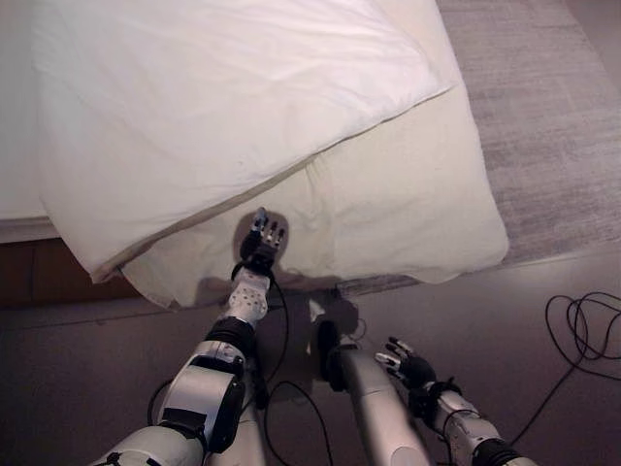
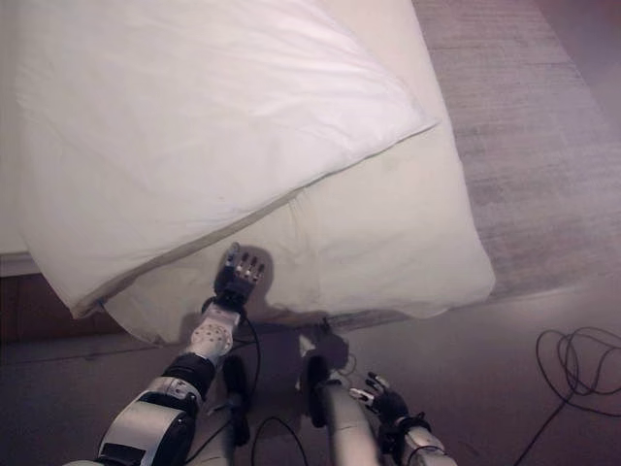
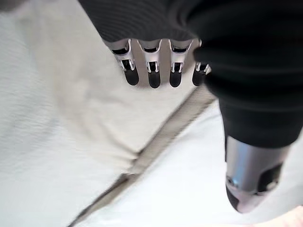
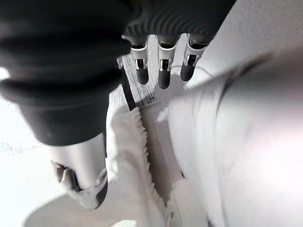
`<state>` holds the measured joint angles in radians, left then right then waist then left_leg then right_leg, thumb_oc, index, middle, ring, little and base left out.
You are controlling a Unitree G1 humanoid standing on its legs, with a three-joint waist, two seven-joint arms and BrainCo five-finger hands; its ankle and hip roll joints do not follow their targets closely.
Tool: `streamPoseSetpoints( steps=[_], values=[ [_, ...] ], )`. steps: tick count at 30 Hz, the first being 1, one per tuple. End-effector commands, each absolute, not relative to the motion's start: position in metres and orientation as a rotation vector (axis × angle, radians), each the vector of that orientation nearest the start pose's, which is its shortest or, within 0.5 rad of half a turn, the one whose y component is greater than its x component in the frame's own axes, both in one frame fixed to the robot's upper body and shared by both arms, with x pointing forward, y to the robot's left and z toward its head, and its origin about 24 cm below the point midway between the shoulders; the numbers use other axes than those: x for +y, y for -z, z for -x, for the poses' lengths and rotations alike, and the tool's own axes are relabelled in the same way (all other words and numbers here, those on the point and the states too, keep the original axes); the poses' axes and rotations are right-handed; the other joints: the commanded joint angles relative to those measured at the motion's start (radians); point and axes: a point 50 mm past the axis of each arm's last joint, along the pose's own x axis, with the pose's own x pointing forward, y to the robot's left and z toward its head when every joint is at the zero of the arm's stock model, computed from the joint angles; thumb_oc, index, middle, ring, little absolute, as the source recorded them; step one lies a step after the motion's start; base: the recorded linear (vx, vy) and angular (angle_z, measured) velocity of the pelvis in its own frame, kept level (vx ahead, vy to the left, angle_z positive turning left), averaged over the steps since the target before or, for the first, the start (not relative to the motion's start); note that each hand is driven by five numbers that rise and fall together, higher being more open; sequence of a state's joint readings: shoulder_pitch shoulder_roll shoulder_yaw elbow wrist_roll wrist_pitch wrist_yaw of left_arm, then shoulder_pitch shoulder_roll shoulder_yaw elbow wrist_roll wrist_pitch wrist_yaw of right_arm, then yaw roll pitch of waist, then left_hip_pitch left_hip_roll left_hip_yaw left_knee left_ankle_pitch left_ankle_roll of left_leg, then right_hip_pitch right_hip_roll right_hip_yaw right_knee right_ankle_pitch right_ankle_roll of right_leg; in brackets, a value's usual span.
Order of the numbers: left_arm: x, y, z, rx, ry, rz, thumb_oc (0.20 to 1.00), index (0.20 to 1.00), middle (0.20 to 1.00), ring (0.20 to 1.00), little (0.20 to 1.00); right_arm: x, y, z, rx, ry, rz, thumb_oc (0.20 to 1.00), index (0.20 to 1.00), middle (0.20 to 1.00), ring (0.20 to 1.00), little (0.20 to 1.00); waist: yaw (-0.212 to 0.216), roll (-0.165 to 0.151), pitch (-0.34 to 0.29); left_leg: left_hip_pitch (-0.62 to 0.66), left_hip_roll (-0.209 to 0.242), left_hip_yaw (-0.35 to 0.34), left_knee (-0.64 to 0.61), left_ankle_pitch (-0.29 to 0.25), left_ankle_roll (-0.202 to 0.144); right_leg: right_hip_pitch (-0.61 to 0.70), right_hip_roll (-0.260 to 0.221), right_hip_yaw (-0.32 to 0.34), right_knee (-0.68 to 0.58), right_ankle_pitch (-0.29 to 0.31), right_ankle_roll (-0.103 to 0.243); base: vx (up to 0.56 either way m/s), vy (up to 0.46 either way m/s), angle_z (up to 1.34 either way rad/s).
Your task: Make the bed
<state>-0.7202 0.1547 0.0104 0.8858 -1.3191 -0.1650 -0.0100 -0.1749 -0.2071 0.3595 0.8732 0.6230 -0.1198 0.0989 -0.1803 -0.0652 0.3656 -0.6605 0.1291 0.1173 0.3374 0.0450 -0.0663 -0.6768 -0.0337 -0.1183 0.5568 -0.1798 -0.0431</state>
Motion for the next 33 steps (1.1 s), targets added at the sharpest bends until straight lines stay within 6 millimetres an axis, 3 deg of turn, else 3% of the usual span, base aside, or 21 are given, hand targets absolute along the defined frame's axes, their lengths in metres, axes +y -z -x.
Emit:
streamPoseSetpoints(
  steps=[1,15,25,29,32,33],
  values=[
    [0.163,-0.090,-0.386,-0.043,-0.112,1.163,1.000,1.000,1.000,1.000,1.000,-0.158,0.094,-0.219,0.589,-0.101,-0.257,1.000,1.000,1.000,1.000,1.000,-0.021,-0.004,-0.079,-0.021,-0.002,0.045,0.094,-0.121,0.035,-0.011,-0.016,0.031,-0.172,0.154,0.120,0.02,0.011,-0.04],
    [0.206,-0.150,-0.397,-0.317,-0.079,1.176,1.000,1.000,1.000,1.000,1.000,-0.151,0.086,-0.221,0.544,-0.138,-0.272,1.000,1.000,1.000,1.000,1.000,-0.032,-0.023,-0.056,-0.088,0.010,0.038,0.113,-0.114,0.025,-0.068,-0.007,0.026,-0.171,0.162,0.115,0.01,-0.015,-0.04],
    [0.212,-0.174,-0.404,-0.334,-0.150,1.136,1.000,1.000,1.000,1.000,1.000,-0.150,0.085,-0.219,0.547,-0.149,-0.269,1.000,1.000,1.000,1.000,1.000,-0.037,-0.011,-0.066,-0.128,0.019,0.018,0.122,-0.128,0.010,-0.105,-0.006,0.017,-0.156,0.151,0.122,0.02,-0.001,0.00],
    [0.210,-0.178,-0.405,-0.340,-0.164,1.147,1.000,1.000,1.000,1.000,1.000,-0.149,0.084,-0.220,0.544,-0.152,-0.272,1.000,1.000,1.000,1.000,1.000,-0.035,-0.008,-0.061,-0.146,0.016,0.027,0.125,-0.108,0.019,-0.121,-0.012,0.012,-0.153,0.167,0.115,-0.02,0.001,0.00],
    [0.207,-0.178,-0.405,-0.323,-0.197,1.158,1.000,1.000,1.000,1.000,1.000,-0.148,0.084,-0.220,0.545,-0.149,-0.271,1.000,1.000,1.000,1.000,1.000,-0.031,-0.001,-0.062,-0.139,0.016,0.018,0.125,-0.127,0.011,-0.115,-0.010,0.017,-0.147,0.149,0.123,0.00,-0.003,-0.01],
    [0.205,-0.178,-0.406,-0.313,-0.218,1.162,1.000,1.000,1.000,1.000,1.000,-0.149,0.083,-0.221,0.542,-0.144,-0.270,1.000,1.000,1.000,1.000,1.000,-0.031,-0.002,-0.056,-0.150,0.015,0.028,0.128,-0.107,0.019,-0.122,-0.015,0.009,-0.150,0.165,0.116,-0.07,-0.003,0.01]
  ],
)
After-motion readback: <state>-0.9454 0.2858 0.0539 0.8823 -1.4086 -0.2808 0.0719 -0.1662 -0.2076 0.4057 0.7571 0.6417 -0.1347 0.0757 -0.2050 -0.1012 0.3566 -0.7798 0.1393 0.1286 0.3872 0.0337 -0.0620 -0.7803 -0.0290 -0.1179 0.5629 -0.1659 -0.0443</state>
